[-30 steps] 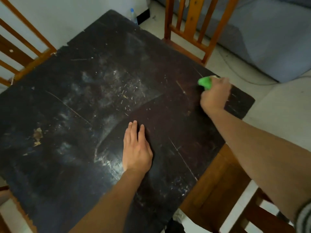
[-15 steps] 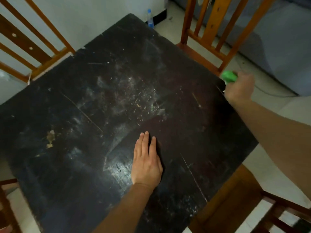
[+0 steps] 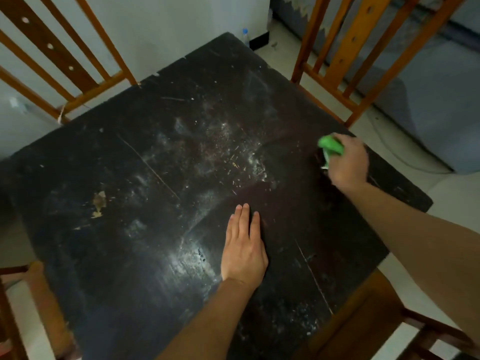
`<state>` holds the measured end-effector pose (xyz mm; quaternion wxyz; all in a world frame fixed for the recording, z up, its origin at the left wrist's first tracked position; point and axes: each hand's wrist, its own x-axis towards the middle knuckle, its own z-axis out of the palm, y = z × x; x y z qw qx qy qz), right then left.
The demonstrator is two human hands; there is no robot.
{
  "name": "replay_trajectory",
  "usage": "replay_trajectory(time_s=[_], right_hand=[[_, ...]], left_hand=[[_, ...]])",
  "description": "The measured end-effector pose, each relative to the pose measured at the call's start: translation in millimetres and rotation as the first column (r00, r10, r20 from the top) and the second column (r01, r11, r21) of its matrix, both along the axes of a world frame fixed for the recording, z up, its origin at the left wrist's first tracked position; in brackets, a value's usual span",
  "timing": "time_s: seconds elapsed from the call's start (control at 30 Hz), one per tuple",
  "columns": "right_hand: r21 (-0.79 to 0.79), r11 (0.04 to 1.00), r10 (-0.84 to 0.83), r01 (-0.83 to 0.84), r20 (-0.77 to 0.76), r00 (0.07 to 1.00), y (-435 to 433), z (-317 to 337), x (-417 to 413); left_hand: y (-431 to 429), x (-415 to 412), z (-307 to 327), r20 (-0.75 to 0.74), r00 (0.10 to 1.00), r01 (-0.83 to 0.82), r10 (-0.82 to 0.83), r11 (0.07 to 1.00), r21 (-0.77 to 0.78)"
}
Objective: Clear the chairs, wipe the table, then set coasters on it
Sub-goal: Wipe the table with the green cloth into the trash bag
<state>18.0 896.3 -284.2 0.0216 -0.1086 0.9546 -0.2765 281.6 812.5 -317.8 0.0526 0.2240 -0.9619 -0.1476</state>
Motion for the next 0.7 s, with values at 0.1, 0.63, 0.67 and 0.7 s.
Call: replay_trajectory(time_s=[0.1,0.63,0.67,0.7], right_hand=[[0.123,0.983,-0.138,0.138,-0.008,0.990,26,-3,-22],[-0.100,0.924,0.365,-0.370,-0.069,0.929,-119,-11,99],[-0.035,0.967,0.248,-0.252,-0.093,0.964,-104,-9,66],[0.042,0.994,0.108,-0.105,-0.086,0.990,-87,-8,34]], left_hand=[[-31,4,8,-0.102,0.994,0.037,-0.029,0.997,0.073],[-258,94,5,-0.069,0.813,-0.573,0.578,0.816,0.078],[-257,94,3,-0.077,0.814,-0.571,0.576,0.817,0.077],[-256,93,1,-0.078,0.815,-0.570,0.574,0.818,0.077]])
